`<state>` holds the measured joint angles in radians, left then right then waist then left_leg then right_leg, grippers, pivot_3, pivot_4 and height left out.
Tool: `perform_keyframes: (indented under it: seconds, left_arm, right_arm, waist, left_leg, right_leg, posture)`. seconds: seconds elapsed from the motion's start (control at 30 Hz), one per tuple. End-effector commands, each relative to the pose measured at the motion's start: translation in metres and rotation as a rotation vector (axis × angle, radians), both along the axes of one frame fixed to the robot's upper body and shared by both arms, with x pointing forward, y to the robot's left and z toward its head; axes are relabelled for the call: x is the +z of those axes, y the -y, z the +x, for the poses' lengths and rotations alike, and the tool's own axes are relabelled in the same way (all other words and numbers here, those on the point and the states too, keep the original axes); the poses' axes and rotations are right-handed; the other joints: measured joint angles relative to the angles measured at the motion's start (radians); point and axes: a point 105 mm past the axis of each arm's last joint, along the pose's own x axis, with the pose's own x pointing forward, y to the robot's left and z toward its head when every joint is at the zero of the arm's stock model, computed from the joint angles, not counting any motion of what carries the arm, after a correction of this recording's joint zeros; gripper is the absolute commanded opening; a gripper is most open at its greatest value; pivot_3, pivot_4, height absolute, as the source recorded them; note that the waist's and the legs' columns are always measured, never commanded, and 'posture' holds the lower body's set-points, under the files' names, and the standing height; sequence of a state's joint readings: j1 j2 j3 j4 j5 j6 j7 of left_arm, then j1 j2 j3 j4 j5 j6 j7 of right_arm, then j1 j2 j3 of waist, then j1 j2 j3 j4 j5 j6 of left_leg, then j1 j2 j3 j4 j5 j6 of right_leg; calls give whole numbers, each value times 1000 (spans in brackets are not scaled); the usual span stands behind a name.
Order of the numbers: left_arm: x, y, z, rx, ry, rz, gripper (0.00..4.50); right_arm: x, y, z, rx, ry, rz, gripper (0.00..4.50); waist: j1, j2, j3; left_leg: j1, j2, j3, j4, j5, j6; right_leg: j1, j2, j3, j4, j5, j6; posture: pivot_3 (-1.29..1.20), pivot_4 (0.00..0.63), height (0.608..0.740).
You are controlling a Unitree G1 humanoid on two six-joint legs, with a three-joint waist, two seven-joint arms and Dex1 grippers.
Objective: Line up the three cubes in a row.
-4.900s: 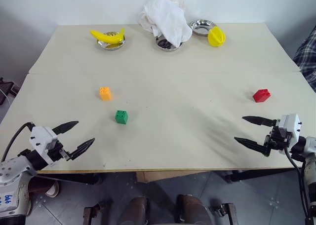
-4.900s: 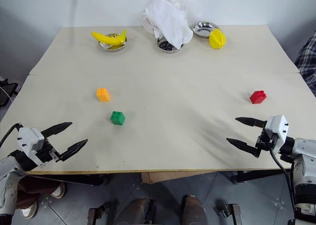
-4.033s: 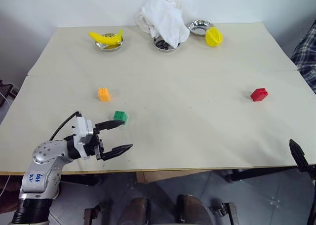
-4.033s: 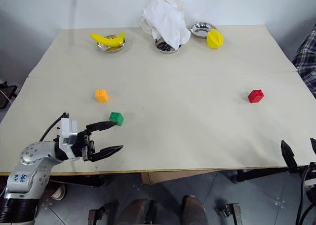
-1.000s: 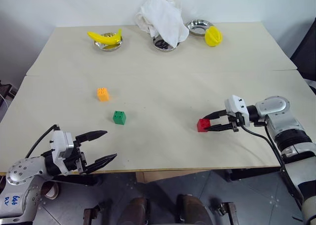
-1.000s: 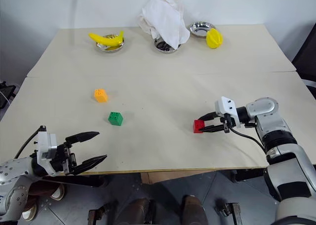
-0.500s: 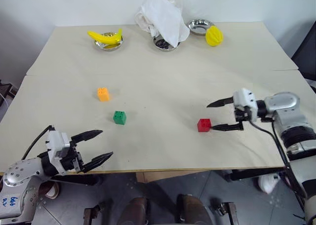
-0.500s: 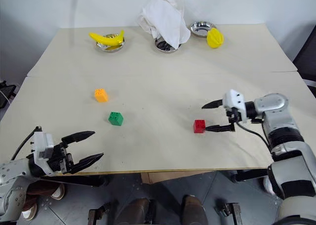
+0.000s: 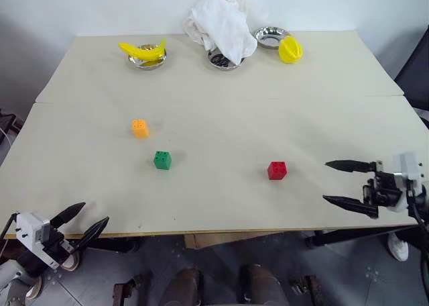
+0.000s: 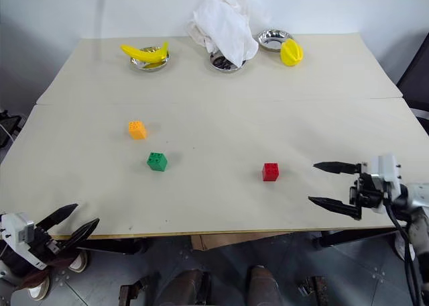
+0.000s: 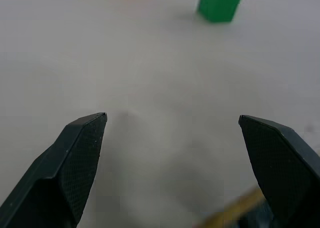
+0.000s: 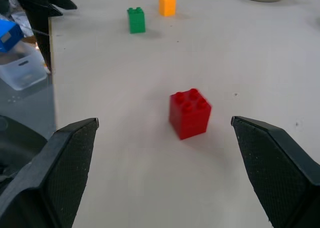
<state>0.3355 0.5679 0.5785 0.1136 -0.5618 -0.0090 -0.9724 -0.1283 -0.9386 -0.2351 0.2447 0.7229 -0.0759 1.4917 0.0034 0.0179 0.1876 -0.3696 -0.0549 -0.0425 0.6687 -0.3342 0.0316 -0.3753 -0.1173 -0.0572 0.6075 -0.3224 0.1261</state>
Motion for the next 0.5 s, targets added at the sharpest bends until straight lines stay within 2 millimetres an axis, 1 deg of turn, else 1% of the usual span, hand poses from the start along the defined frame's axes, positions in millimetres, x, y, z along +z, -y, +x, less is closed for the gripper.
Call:
perform_keyframes:
  seconds: [0.03, 0.1, 0.17, 0.3, 0.4, 0.43, 0.5]
  left_arm:
    - [9, -5, 1, -13, 34, 40, 4500]
    - [12, 0, 4, -39, 48, 44, 4500]
    - [16, 10, 8, -79, 67, 48, 4500]
    - [32, 44, 22, -179, 103, 57, 4500]
    - [57, 70, 47, -135, 139, 19, 4500]
    - [64, 82, 54, -146, 145, 24, 4500]
    - [69, 100, 64, -154, 137, 61, 4500]
  right_arm:
    - [15, 3, -3, -16, 59, -17, 4455]
    - [17, 3, -2, -22, 80, -18, 4455]
    - [18, 2, -1, -23, 87, -17, 4455]
    - [19, 0, -1, -3, 84, -25, 4455]
    - [18, -2, -1, 19, 78, -46, 4455]
    - [19, -3, 0, 22, 77, -50, 4455]
    - [20, -3, 1, 26, 77, -51, 4455]
  waist:
    - [0, 0, 0]
    - [0, 0, 0]
    - [0, 0, 0]
    - [2, 0, 0]
    - [12, 0, 0]
    - [14, 0, 0]
    - [18, 0, 0]
  left_leg:
    - [0, 0, 0, 0, 0, 0]
    - [0, 0, 0, 0, 0, 0]
    - [0, 0, 0, 0, 0, 0]
    - [0, 0, 0, 0, 0, 0]
    - [0, 0, 0, 1, 0, 0]
    - [0, 0, 0, 2, 0, 0]
    - [0, 0, 0, 2, 0, 0]
  right_leg:
    - [0, 0, 1, 0, 0, 0]
    - [0, 0, 1, 0, 0, 0]
    - [0, 0, 1, 1, 0, 0]
    - [0, 0, 1, 1, 0, 0]
    - [0, 0, 2, 2, 0, 0]
    - [0, 0, 2, 2, 0, 0]
    - [0, 0, 2, 3, 0, 0]
  posture:
    - [0, 150, 740]
    - [0, 150, 740]
    - [0, 150, 740]
    - [0, 150, 740]
    - [0, 150, 740]
    - [0, 150, 740]
    - [0, 150, 740]
